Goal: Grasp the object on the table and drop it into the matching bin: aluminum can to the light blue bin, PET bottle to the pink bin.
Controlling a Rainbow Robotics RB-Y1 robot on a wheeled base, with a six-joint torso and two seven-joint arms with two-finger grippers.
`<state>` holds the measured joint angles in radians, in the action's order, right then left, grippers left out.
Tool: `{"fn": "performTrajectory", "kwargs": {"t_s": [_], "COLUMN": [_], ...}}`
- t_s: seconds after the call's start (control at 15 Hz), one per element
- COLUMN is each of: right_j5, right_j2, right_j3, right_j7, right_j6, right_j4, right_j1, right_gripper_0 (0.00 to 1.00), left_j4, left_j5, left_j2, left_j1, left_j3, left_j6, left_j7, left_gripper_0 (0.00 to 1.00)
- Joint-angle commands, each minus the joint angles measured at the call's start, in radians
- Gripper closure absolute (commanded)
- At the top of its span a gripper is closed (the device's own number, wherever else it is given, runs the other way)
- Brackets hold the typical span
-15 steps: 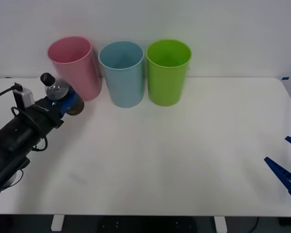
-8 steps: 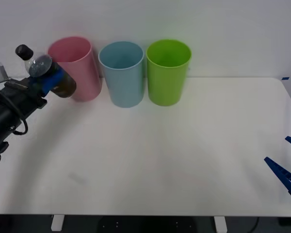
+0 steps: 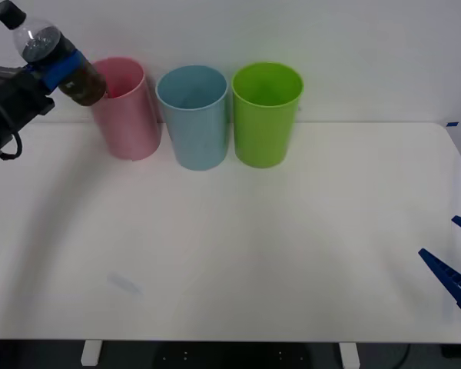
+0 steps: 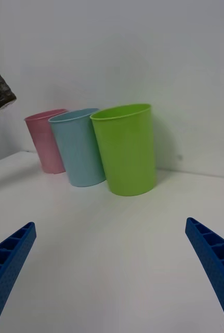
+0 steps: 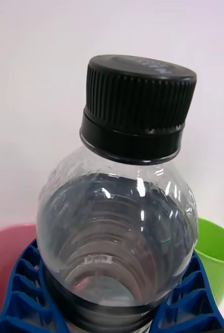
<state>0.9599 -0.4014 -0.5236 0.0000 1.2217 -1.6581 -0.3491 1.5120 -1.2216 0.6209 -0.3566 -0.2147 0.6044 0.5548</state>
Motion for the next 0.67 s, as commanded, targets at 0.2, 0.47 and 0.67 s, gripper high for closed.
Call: {"fn": "performTrajectory", "kwargs": {"t_s": [0.2,0.47,0.67], "right_j5": [0.0,0.0,0.0], "right_j2": [0.0,0.0,0.0], "right_j3": [0.0,0.0,0.0], "right_j7": [0.0,0.0,0.0], "right_j6": [0.0,0.0,0.0], "right_j4": [0.0,0.0,0.0], "right_j1": [0.0,0.0,0.0], "right_gripper_0": [0.0,0.0,0.0], "left_j4": [-0.174,-0.32,-0.411], "left_j5": [-0.11,-0.194,-0.246], "left_j2": [0.005,0.005,0.005], "left_j1": [-0.167,-0.294,-0.375], "left_j3": [0.003,0.026,0.057], "left_j6": [0.0,0.001,0.0], "left_j7": [-0.01,-0.022,-0.026], "left_gripper_0": [1.0,1.0,1.0]}}
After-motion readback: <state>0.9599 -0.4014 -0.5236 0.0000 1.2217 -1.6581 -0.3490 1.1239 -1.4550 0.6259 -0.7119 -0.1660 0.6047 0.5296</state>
